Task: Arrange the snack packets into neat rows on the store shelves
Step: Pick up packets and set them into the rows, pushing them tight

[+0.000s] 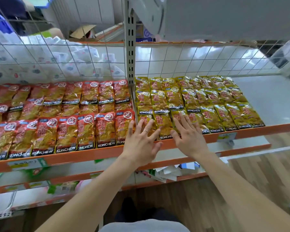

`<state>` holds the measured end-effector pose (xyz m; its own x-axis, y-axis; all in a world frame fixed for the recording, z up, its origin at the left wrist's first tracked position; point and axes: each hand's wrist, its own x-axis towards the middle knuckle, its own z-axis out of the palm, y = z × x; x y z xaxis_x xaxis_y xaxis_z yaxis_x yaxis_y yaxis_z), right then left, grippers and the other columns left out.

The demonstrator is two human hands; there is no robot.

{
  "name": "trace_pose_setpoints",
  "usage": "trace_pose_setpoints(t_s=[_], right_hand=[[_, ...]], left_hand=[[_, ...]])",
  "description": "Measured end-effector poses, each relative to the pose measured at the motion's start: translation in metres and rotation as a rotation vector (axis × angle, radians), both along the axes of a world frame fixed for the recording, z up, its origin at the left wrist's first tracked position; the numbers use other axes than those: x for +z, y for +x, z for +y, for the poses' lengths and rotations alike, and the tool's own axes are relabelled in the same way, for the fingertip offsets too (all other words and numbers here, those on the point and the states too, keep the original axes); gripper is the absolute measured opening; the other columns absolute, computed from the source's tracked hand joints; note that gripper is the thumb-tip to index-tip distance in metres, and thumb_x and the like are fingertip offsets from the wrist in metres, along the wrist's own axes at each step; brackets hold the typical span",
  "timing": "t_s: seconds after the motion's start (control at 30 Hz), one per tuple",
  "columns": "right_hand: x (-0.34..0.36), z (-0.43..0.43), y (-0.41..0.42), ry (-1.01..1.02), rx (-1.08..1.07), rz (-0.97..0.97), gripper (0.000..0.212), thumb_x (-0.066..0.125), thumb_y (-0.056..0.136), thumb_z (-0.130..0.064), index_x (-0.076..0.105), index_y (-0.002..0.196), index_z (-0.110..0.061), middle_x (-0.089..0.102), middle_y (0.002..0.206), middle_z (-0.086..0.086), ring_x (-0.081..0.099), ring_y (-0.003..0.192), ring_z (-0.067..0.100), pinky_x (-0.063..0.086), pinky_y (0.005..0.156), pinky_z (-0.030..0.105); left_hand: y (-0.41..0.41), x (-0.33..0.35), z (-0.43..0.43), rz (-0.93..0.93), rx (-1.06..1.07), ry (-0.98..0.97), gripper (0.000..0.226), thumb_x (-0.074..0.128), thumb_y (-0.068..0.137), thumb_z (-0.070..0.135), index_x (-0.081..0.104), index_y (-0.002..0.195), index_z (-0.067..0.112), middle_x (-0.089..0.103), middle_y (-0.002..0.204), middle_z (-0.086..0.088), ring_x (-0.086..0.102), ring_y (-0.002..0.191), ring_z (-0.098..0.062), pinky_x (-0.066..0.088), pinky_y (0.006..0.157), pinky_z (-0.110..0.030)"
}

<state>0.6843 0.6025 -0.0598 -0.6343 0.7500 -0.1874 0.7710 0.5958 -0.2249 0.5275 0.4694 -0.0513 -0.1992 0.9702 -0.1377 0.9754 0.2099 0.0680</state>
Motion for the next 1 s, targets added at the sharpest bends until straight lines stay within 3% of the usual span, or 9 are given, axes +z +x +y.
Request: trace_pose_setpoints(t_s=[0.13, 0.33, 0.57, 0.73, 0.87, 1.0], right_hand=[[-0.002, -0.009, -0.001, 0.001, 0.033, 0.018, 0.063, 0.026, 0.104, -0.052, 0.010, 0.160, -0.027, -0.009, 0.166, -0.009, -0.013, 0.153, 0.014, -0.004, 0.124, 0.039], [0.002, 0.008, 0.016, 0.087, 0.051, 0.042, 0.057, 0.021, 0.105, -0.051, 0.013, 0.159, -0.035, -0.001, 0.167, -0.007, -0.005, 0.154, 0.013, 0.003, 0.122, 0.039], [-0.003, 0.009, 0.023, 0.087, 0.097, 0.044, 0.058, 0.019, 0.101, -0.049, 0.023, 0.157, -0.036, 0.008, 0.167, -0.006, 0.009, 0.150, 0.016, 0.008, 0.109, 0.040], [-0.004, 0.009, 0.023, 0.050, 0.096, 0.092, 0.058, 0.024, 0.101, -0.051, 0.026, 0.157, -0.034, 0.008, 0.167, -0.006, 0.010, 0.148, 0.017, 0.013, 0.113, 0.044], [-0.003, 0.010, 0.023, 0.026, 0.105, 0.122, 0.054, 0.034, 0.104, -0.047, 0.028, 0.156, -0.032, 0.011, 0.167, -0.004, 0.012, 0.146, 0.019, 0.015, 0.114, 0.046], [-0.001, 0.021, 0.035, 0.079, 0.134, 0.191, 0.051, 0.032, 0.103, -0.044, 0.034, 0.153, -0.032, 0.020, 0.165, -0.004, 0.016, 0.146, 0.018, 0.018, 0.113, 0.044]], left_hand=[[0.002, -0.005, -0.003, -0.026, 0.030, 0.006, 0.060, 0.017, 0.101, 0.063, 0.012, 0.157, 0.043, -0.007, 0.168, 0.005, -0.008, 0.155, -0.027, -0.010, 0.119, -0.058], [0.018, -0.009, 0.005, 0.014, 0.095, 0.106, 0.059, 0.022, 0.098, 0.066, 0.027, 0.153, 0.044, 0.006, 0.168, 0.006, 0.001, 0.155, -0.032, -0.006, 0.115, -0.062], [0.030, -0.011, 0.014, 0.011, 0.093, 0.029, 0.058, 0.017, 0.100, 0.066, 0.016, 0.155, 0.048, -0.007, 0.167, 0.015, -0.009, 0.154, -0.030, 0.004, 0.117, -0.062], [0.034, -0.008, 0.014, -0.084, 0.114, 0.044, 0.059, 0.024, 0.101, 0.064, 0.023, 0.156, 0.044, -0.004, 0.167, 0.013, -0.011, 0.154, -0.029, 0.006, 0.122, -0.050], [0.039, -0.009, 0.015, -0.093, 0.133, 0.047, 0.060, 0.025, 0.100, 0.065, 0.024, 0.156, 0.043, -0.005, 0.167, 0.013, -0.011, 0.154, -0.030, 0.005, 0.123, -0.048], [0.040, -0.009, 0.012, -0.046, 0.136, 0.038, 0.067, 0.015, 0.095, 0.070, 0.019, 0.156, 0.044, -0.005, 0.167, 0.012, -0.009, 0.154, -0.030, 0.004, 0.123, -0.050]])
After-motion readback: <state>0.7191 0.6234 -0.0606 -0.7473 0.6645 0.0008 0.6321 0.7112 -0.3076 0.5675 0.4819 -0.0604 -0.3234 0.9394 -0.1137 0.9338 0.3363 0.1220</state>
